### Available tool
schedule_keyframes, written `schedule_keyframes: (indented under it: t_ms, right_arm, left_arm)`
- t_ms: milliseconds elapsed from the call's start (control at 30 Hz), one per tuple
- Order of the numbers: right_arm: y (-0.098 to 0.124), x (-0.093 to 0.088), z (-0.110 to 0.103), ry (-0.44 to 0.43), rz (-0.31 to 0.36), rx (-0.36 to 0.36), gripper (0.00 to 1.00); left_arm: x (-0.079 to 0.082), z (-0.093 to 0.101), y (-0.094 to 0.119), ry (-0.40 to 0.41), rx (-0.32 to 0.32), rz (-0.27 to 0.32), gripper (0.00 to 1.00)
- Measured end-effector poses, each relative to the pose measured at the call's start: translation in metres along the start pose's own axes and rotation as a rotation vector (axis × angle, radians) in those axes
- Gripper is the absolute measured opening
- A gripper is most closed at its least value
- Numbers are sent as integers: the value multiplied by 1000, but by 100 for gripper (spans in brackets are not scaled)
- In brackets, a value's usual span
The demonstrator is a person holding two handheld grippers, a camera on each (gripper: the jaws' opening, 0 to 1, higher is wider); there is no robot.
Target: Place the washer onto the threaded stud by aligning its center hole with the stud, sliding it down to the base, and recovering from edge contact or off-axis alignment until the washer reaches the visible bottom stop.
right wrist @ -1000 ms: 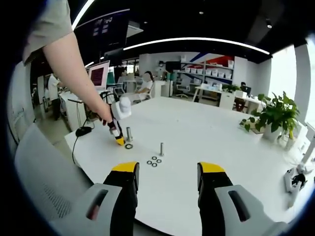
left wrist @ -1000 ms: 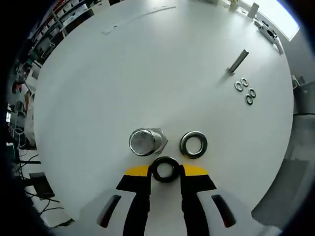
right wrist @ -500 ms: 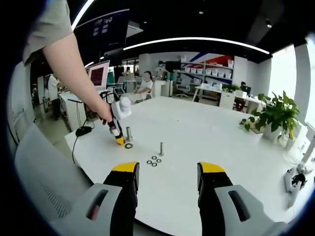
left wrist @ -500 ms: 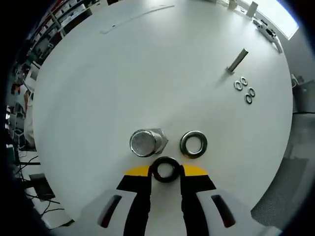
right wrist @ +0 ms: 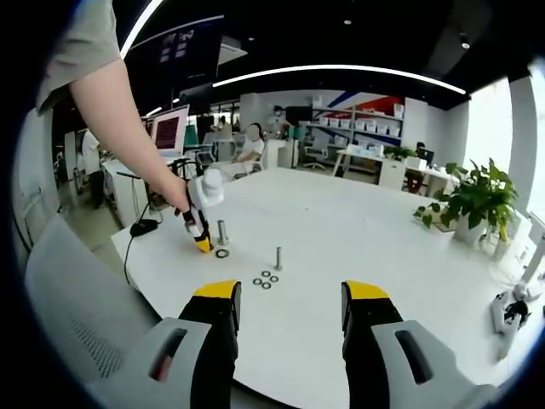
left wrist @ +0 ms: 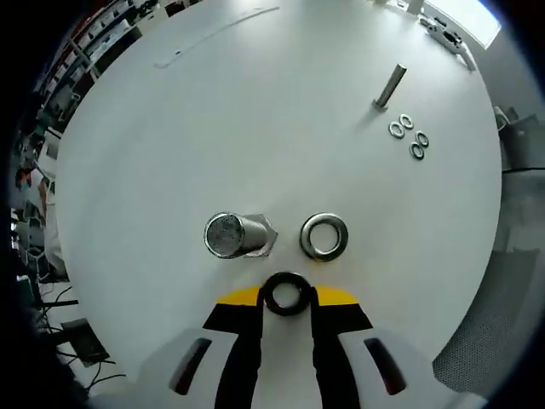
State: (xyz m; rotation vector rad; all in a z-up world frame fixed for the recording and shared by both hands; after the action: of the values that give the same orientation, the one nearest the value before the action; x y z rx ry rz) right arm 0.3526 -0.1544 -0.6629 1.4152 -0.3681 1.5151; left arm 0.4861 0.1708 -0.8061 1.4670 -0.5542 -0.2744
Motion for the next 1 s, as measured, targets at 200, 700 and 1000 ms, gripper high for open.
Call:
schedule_keyframes:
  t_ms: [200, 700, 1000]
  right_arm:
    - [0, 0, 0, 2, -1, 0, 50]
    - [0, 1, -1, 0, 6, 5, 50]
    - [1, 1, -1, 3, 9, 5, 50]
  left_arm:
    - [2, 0, 5, -17, 5, 13, 19]
    - [7, -4, 34, -85, 24, 19, 19]
    - [10, -11, 48, -90, 44, 29, 19]
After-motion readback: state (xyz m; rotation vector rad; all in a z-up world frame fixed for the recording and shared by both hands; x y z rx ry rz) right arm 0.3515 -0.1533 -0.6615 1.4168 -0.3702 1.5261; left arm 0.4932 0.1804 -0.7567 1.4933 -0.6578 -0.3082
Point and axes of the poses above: the point that each gripper's makers call its tool centre point, and the gripper's own axes: y roughly backward along the fingers, z roughly to its right, x roughly out of its top, the point moved 5 cm from there along y, roughly backward along the fingers, and after that the axes turned 13 degrees about y, right-handed, at the moved point
